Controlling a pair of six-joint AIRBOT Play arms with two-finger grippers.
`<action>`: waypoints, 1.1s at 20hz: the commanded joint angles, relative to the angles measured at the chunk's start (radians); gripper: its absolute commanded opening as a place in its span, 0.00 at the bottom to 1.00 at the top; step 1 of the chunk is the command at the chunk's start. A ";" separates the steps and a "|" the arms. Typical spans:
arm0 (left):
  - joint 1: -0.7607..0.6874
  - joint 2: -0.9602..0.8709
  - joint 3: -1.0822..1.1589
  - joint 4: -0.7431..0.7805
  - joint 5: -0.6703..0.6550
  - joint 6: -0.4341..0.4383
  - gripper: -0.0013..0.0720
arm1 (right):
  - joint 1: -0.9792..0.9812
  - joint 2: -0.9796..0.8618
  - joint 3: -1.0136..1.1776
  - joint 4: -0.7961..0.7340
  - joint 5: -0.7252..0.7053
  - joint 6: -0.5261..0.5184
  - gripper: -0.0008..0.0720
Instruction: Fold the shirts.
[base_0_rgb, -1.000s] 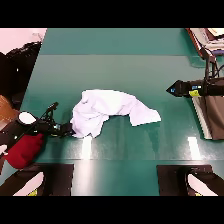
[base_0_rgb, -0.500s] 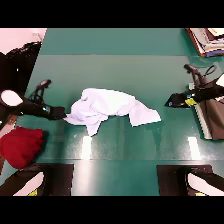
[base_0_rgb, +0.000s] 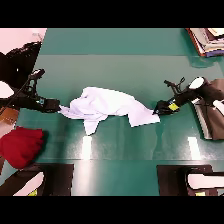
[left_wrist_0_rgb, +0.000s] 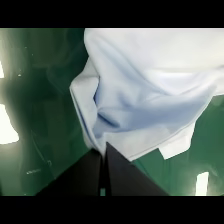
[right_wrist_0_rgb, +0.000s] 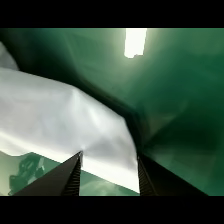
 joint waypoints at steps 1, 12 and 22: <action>0.000 0.000 0.005 0.003 0.001 -0.015 0.05 | 0.036 -0.043 -0.001 -0.010 -0.050 -0.042 0.31; 0.000 0.000 0.356 0.013 -0.005 -0.014 0.05 | -0.190 0.519 0.000 -0.035 -0.069 -0.073 0.03; 0.000 -0.003 0.303 0.011 -0.032 -0.013 0.05 | -0.179 0.856 -0.119 -0.035 0.157 0.039 0.03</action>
